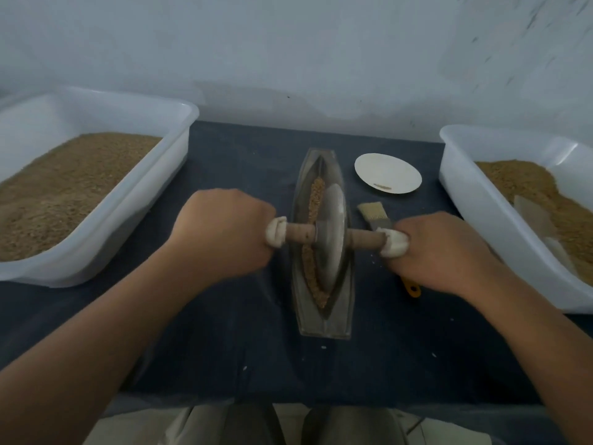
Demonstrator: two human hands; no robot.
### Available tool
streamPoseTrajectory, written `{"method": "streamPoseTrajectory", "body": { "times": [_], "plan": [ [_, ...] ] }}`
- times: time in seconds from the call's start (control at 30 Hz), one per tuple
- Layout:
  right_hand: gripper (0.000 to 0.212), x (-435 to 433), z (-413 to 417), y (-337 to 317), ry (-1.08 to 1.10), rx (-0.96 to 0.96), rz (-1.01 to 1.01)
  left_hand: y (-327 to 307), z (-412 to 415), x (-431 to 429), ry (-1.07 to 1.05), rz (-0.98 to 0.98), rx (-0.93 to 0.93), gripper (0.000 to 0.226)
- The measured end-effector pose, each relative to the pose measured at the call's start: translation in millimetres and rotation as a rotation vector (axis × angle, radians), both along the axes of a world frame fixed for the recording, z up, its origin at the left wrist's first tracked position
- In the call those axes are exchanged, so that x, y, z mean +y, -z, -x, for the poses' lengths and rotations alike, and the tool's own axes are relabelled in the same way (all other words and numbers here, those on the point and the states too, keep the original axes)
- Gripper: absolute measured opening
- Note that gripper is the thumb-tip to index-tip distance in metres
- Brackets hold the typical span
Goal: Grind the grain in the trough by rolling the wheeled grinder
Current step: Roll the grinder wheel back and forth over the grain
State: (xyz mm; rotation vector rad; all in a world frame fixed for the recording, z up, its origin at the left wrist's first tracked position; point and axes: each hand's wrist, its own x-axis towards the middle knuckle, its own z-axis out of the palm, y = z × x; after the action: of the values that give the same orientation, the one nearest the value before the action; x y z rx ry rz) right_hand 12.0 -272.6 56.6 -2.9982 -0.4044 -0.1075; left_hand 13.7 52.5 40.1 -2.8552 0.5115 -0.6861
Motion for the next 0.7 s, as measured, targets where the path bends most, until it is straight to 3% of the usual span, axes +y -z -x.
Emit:
{"method": "streamPoseTrajectory", "body": {
  "times": [0.17,0.3,0.43,0.57,0.7],
  "plan": [
    [0.038,10.7,-52.0,9.4,0.138,-0.153,0.119,-7.0,-58.4,-12.9,-0.101,0.088,0.239,0.028],
    [0.032,27.6,-94.3,-2.7,0.181,-0.239,0.157,-13.6,-100.0,-19.1,-0.173,0.169,0.304,0.022],
    [0.035,16.2,-70.2,-6.1,0.088,-0.190,0.156,0.4,-62.7,-11.4,-0.142,0.152,0.248,0.029],
    [0.026,1.9,-12.4,-1.5,-0.089,-0.249,0.050,16.6,1.3,7.8,0.013,0.160,0.032,0.040],
    [0.036,4.5,-26.6,5.2,-0.001,-0.216,0.126,16.4,-18.8,3.9,-0.038,0.107,0.105,0.035]
  ]
}}
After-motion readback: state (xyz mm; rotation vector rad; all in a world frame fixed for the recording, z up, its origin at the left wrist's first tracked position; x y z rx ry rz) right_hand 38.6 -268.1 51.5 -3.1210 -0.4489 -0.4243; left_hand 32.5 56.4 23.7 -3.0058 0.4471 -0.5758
